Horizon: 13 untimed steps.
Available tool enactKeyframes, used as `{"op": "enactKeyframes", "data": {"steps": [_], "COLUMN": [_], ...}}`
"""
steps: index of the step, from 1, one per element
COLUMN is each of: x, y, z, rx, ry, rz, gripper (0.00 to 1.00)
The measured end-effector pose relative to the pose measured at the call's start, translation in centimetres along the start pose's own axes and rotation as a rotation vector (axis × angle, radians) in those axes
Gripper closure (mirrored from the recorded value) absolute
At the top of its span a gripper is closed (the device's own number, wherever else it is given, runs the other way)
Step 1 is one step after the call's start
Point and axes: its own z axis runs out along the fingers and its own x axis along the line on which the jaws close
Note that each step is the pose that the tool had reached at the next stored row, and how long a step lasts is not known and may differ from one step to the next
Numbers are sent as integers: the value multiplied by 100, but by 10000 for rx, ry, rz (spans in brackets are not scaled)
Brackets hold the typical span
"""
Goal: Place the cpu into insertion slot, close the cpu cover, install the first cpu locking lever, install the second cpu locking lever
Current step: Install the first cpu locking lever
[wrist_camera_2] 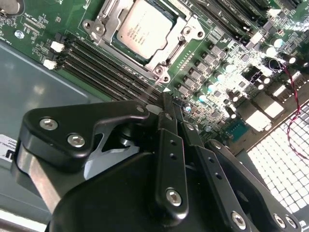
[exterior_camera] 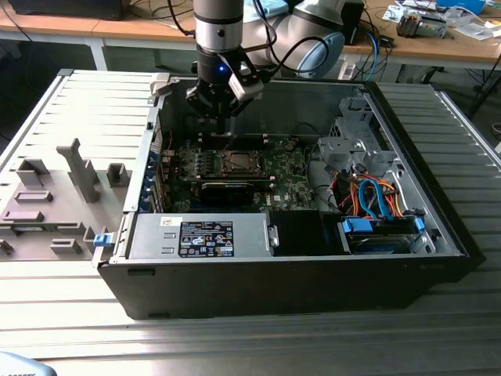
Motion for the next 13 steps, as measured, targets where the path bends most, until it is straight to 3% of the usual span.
{"op": "enactKeyframes", "data": {"steps": [9,13], "x": [-63,-66], "y": [-7,-7], "z": [2,5], "rx": [-1,6], "ry": [-1,4], "rz": [18,292], "gripper": [89,89]}}
